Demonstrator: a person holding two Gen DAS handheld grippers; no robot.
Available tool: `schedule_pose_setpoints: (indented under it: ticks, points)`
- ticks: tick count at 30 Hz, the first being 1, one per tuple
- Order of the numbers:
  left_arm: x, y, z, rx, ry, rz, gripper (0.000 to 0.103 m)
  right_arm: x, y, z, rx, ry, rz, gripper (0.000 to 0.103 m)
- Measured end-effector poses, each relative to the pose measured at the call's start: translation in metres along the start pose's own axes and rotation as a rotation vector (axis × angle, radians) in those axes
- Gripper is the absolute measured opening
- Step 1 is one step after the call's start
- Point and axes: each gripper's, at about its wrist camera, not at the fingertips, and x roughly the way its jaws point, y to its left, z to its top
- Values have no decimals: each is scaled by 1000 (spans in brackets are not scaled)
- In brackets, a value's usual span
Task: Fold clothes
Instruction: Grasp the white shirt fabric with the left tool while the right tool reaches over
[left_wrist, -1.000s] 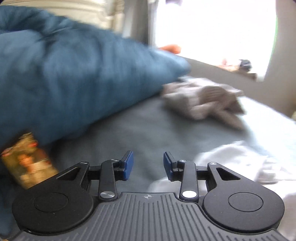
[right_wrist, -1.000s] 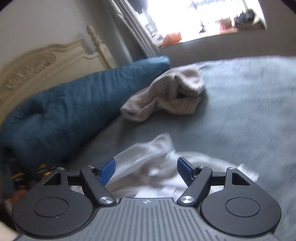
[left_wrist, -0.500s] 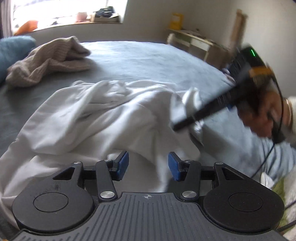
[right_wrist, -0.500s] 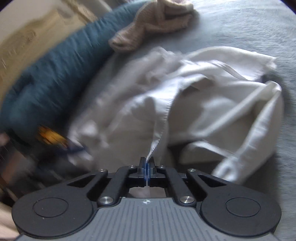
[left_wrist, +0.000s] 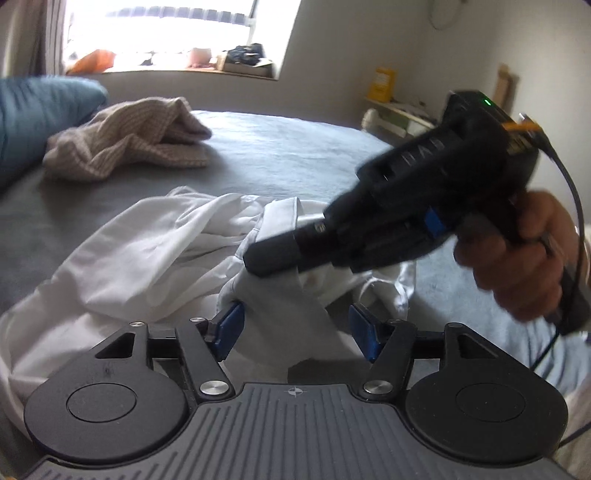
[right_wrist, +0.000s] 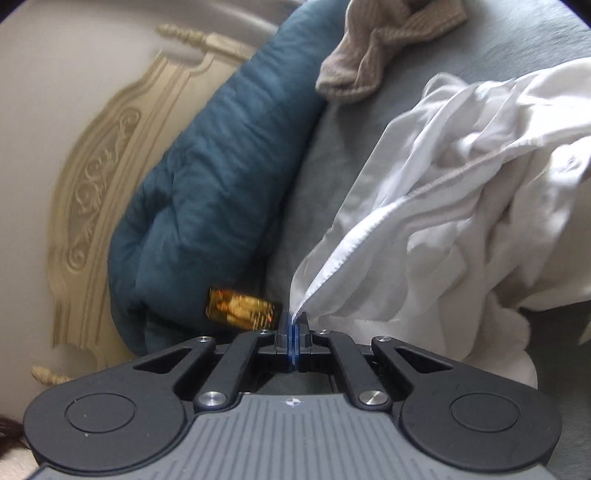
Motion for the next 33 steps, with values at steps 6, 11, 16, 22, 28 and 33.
schedule_pose_setpoints:
  ticks: [6,11,16,22,28,33]
  points:
    - [13,3,-4,-70,40,91,62,3,1,-10,29,-47,55,1]
    - [19,9,-5,-55,49,176,46,-7,1,-9,22,-155,138,1]
    - [9,30,4,-51,24,188,20,-25,-4,1,2,-262,102,2]
    - [11,91,14,-249,60,230,19,-30,-4,28,-203,-291,-274,22]
    - [8,116,5,-365,87,221,19,-30,17,20,-581,-294,-530,46]
    - [3,116,-1,-396,117,181,38,1,34,22,-846,-182,-633,60]
